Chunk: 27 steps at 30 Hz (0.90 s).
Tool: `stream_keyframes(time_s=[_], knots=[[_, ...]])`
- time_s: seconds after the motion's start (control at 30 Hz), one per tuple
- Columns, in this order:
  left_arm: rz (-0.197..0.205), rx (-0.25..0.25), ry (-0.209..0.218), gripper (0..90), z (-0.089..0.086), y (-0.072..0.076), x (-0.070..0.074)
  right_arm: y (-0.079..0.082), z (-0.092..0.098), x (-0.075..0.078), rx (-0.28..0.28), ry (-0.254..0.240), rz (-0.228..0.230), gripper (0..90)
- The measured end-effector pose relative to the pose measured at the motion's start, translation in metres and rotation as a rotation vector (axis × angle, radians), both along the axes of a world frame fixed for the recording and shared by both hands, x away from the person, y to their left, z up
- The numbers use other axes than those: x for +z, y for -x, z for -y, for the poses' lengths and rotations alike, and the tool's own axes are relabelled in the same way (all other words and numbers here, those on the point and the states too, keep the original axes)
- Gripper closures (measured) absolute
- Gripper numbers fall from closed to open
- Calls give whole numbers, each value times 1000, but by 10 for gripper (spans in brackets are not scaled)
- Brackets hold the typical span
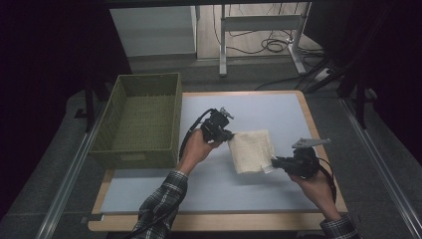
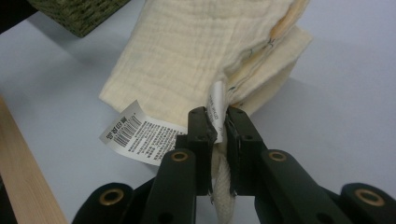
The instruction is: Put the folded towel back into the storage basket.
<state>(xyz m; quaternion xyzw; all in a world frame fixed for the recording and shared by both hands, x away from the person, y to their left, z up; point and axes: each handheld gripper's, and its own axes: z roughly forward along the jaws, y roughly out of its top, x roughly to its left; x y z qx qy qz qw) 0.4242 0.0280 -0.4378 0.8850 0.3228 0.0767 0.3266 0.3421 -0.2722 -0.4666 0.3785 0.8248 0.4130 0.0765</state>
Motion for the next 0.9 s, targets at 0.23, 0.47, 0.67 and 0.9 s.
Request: stream_keyframes(time_s=[0.23, 0.47, 0.67, 0.9], knots=[[13, 18, -13, 843, -14, 2, 11, -5, -13, 7, 19, -3, 11, 810], [6, 32, -26, 840, -32, 2, 23, -12, -28, 15, 39, -6, 14, 810], [-13, 41, -36, 837, -49, 1, 35, -17, -43, 22, 66, -1, 23, 810], [-37, 44, -43, 837, -72, -2, 45, -23, -61, 32, 101, -6, 34, 810]])
